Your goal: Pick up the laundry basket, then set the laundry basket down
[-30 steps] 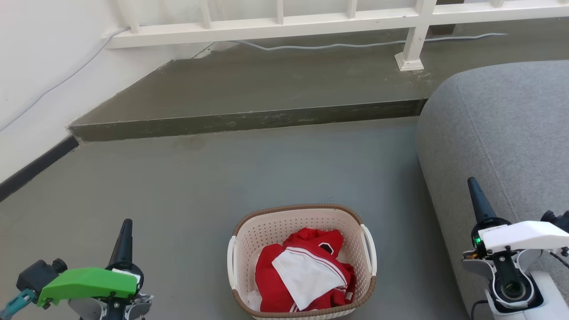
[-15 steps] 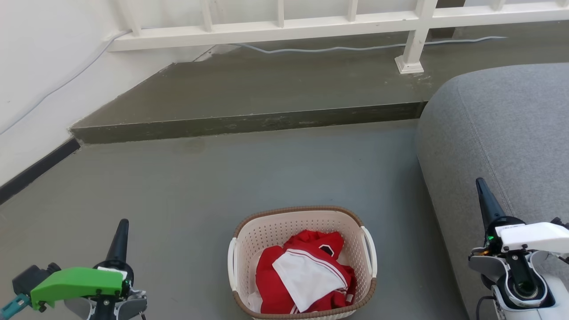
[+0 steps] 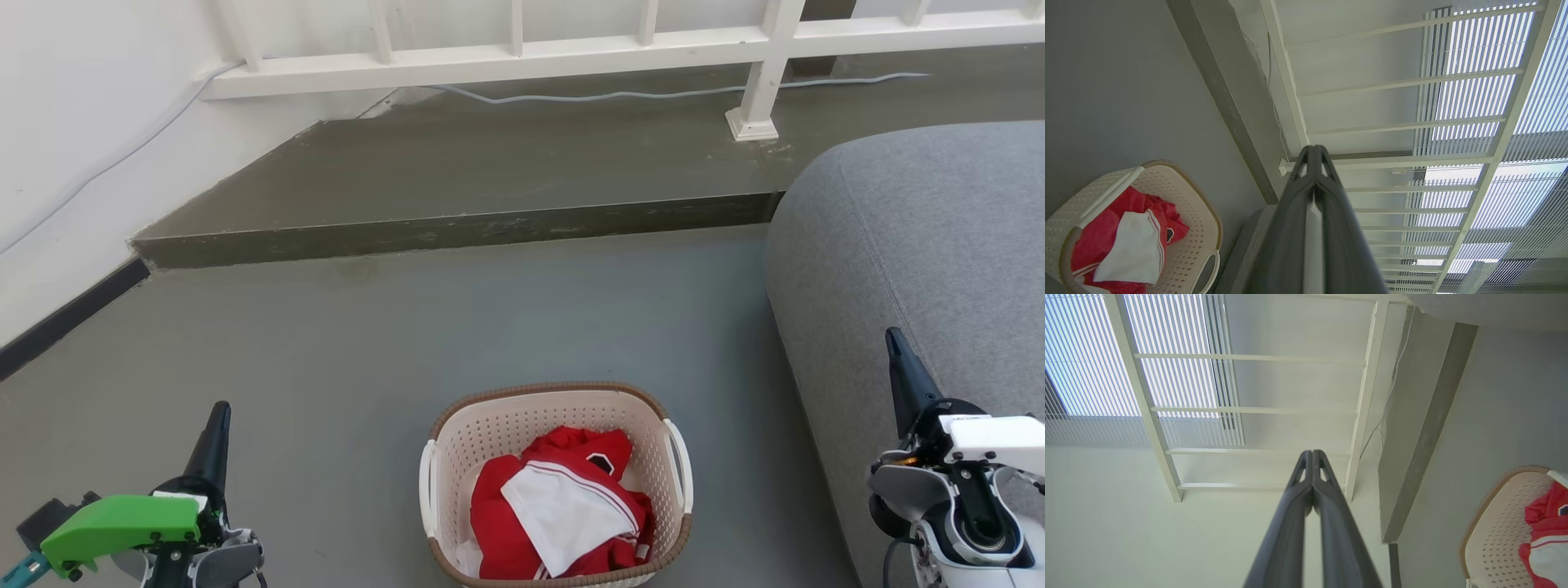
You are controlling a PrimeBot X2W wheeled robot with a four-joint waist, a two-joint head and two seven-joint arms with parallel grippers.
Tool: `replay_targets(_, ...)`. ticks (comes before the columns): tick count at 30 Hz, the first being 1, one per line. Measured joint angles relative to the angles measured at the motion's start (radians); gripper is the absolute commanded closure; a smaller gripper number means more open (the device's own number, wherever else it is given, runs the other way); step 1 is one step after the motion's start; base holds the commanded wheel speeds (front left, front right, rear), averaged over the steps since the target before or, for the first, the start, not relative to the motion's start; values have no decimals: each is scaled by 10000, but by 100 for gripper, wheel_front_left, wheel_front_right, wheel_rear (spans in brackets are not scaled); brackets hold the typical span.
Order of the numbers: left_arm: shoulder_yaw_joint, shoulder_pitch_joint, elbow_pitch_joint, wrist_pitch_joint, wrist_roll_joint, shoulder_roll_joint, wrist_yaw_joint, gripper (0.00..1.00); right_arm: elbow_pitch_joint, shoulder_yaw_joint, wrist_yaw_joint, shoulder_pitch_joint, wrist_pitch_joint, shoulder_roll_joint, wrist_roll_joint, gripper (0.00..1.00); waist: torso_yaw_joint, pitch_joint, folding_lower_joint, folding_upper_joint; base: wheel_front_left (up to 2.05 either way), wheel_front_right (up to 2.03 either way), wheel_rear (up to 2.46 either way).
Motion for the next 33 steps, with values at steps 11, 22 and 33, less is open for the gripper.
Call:
replay_targets(11,182,-114,117,184,-815,8,-77,100,65,-251,6,-6,199,52,869,100,6,-36,0,0,0,0,0)
replay_targets(22,186,-121,119,184,-815,8,-77,100,96,-255,6,-12,199,56,869,100,6,-36,0,0,0,0,0)
replay_targets(33,192,-124,117,184,-815,8,-77,100,98,-267,6,-37,199,58,869,100,6,-36,0,0,0,0,0)
